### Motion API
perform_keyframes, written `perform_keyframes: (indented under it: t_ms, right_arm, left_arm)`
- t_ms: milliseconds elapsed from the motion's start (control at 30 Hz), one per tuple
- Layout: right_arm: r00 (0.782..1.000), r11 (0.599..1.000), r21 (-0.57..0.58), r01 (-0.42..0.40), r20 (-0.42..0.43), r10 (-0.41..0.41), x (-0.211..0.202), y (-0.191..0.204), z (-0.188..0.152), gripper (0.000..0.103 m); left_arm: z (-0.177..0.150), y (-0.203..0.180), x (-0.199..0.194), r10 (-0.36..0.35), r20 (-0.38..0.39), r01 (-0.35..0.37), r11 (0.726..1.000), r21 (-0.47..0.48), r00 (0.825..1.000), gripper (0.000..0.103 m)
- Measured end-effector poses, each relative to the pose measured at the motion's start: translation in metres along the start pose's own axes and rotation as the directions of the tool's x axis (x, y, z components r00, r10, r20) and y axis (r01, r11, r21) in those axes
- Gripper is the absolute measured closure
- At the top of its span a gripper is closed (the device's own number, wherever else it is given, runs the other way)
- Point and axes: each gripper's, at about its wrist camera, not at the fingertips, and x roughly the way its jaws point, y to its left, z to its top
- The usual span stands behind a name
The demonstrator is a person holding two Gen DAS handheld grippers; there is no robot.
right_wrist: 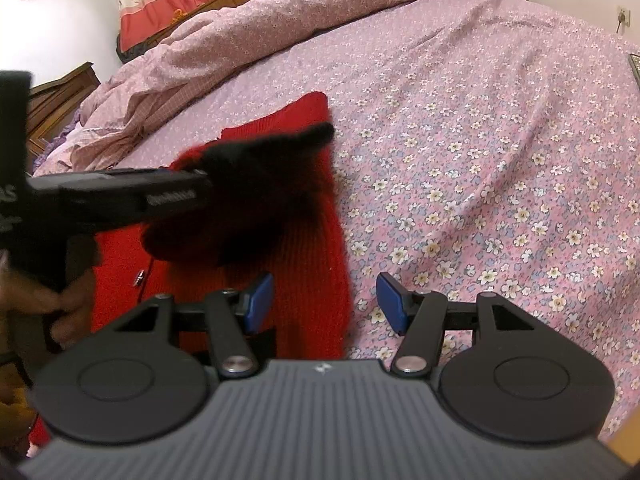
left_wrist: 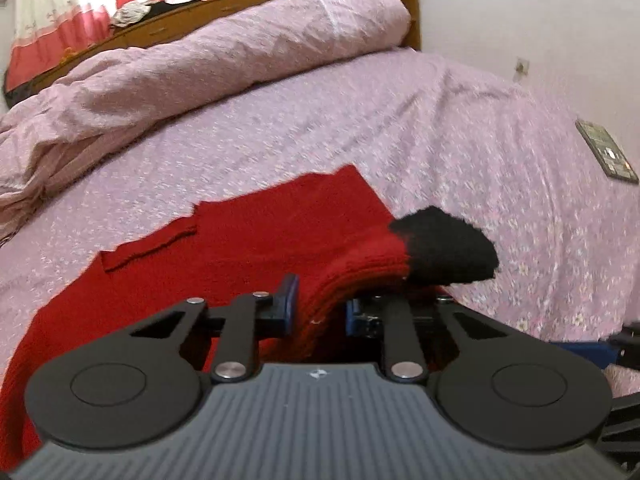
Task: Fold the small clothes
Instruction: 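Grasp the black cuff with the left tool, straighten it on the body, release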
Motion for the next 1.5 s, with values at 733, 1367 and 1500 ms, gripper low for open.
perform_keyframes:
  t_ms: [733,1367,1500]
  right_arm:
    - [1.000,0.999,-0.046,-0.019,-0.004,0.019,-0.002,0.018,-0.001,0.044]
    - [0.998,0.990,-0.138,-0.017,-0.062,0.009,0.014,0.057,-0.006,0.044]
    - [0.997,0.988,-0.155,-0.012,-0.082,-0.001,0.021,0.063,-0.009,0.044]
  left_arm:
    - [-0.053,0.134,-0.052,0.310,-0.106,-0.328,0.898,-0.295,0.945,0.075]
    - [-0.132,0.190,-0.079,0.300,-0.210,-0.357,0.866,-0.349,0.931,0.022]
    - [-0.140,0.203,-0.094,0.259,-0.164,-0.305,0.853,-0.424,0.952,0.022]
